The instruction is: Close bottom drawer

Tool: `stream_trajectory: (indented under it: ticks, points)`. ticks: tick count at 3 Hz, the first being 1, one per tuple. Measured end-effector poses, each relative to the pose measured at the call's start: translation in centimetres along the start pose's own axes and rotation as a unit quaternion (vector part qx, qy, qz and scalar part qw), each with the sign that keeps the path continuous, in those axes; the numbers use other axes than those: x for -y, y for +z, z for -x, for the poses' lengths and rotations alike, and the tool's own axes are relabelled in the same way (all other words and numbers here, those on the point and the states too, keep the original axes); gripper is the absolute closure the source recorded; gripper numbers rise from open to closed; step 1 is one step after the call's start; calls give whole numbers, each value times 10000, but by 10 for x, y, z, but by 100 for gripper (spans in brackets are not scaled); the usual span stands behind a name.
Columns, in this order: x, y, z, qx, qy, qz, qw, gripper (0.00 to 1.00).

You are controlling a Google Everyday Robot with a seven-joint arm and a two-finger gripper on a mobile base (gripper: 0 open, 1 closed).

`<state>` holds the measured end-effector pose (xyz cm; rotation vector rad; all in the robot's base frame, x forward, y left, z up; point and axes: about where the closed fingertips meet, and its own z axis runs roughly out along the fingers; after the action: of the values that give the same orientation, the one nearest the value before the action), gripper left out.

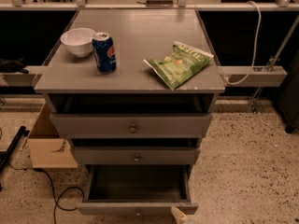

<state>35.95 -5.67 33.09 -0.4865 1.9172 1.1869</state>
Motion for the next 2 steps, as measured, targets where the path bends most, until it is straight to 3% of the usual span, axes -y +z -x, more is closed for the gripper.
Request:
stream_trajectory:
  ticks: [1, 2]
  points:
    - [2, -4, 5, 95, -360, -358, 9987, 0]
    - [-2, 3, -11, 6, -272, -310, 9991, 0]
